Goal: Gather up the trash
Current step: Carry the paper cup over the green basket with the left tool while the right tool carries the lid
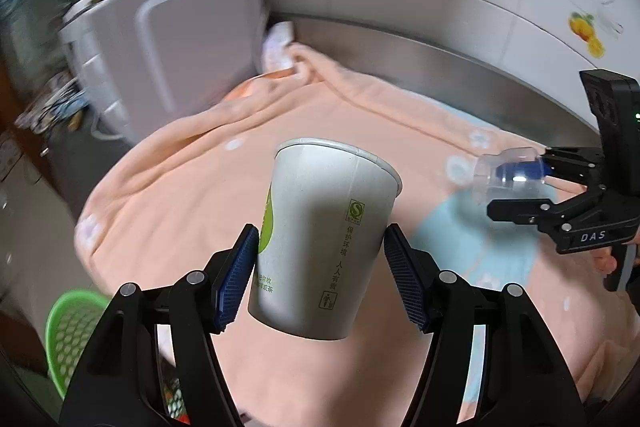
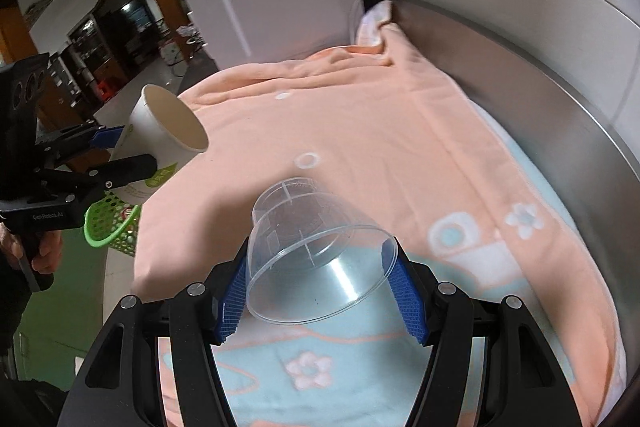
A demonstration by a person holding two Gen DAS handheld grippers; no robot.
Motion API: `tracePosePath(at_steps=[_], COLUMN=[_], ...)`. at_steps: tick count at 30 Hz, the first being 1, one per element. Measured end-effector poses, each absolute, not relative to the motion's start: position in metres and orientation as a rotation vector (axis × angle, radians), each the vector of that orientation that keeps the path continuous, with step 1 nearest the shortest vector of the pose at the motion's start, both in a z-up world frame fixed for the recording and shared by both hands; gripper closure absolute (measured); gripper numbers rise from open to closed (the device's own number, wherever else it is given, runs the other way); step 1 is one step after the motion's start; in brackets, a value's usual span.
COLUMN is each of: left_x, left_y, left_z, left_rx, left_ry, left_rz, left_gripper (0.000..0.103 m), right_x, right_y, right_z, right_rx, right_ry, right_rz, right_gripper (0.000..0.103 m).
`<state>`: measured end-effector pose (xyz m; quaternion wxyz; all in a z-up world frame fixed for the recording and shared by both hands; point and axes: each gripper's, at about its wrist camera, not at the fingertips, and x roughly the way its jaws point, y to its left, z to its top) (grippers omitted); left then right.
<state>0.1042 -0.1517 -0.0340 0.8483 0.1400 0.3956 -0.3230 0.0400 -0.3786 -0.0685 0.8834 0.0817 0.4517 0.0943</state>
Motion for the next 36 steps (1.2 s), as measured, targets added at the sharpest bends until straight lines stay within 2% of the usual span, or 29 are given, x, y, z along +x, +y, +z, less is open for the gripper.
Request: tracePosePath(at_steps=[19, 36], left_x=[0.103, 0.108], left_y=[-0.041, 0.065], left_z=[-0.027, -0.042], left_rx=[0.114, -0.012], left_ry=[0.855, 0.89], left_rz=[-0.4, -0.136], left_gripper=[0.039, 0.039], right_x=[0.082, 0.115], right_y=[-0.296, -0.215], right_z=[-0.06, -0.055], right_rx=[0.169, 0.129], right_ry=[0.917, 0.923], right_rz=[0.35, 0.504], right_gripper=[0.041, 0.041])
